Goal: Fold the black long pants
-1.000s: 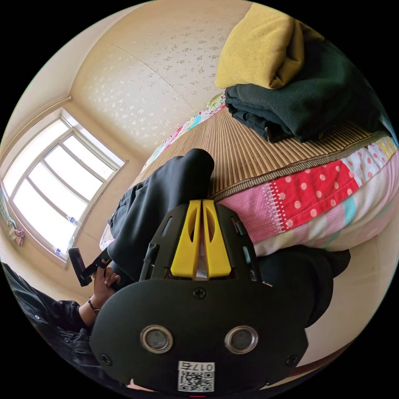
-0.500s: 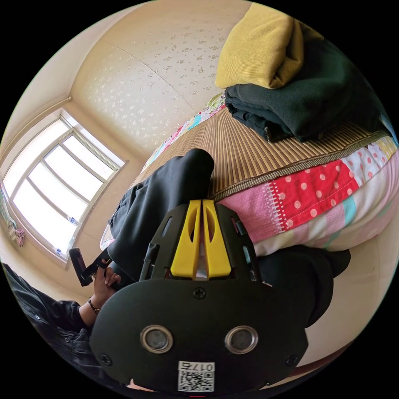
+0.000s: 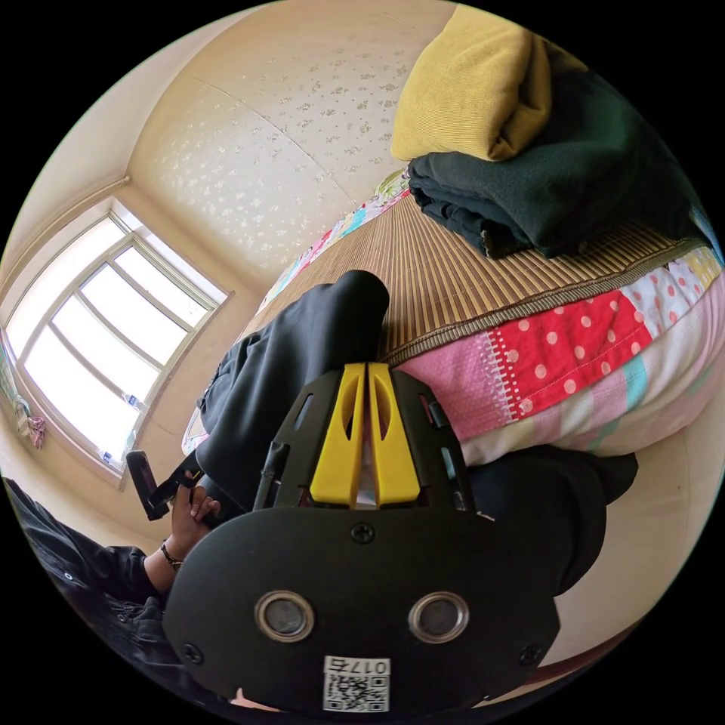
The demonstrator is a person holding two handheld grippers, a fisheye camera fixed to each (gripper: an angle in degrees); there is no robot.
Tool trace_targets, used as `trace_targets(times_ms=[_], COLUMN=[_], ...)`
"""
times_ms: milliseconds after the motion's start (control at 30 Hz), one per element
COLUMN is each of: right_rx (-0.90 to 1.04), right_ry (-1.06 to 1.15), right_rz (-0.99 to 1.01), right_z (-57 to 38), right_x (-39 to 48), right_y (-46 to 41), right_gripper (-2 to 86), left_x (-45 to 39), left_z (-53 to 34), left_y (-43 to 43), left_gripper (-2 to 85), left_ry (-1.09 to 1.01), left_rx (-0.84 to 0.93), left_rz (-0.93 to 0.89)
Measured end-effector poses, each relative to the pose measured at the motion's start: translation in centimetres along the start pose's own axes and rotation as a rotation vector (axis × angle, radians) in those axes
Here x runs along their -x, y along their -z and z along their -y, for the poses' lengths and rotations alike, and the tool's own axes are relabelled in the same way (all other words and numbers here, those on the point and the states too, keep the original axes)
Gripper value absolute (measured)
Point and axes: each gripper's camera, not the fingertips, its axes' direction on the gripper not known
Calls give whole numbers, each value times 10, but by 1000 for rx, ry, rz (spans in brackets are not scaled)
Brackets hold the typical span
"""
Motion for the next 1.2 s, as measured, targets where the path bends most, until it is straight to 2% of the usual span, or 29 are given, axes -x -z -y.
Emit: trace_targets(times_ms=[1200], right_rx=[-2], right_ry=[-18], right_rz=[19], right_z=[2], right_x=[-1], right_y=[-16], right_gripper=[3], left_x=[-4], left_z=[11], left_y=[10], left_gripper=[33], left_ry=[14], left_rx=[-4], left_rz=[-15])
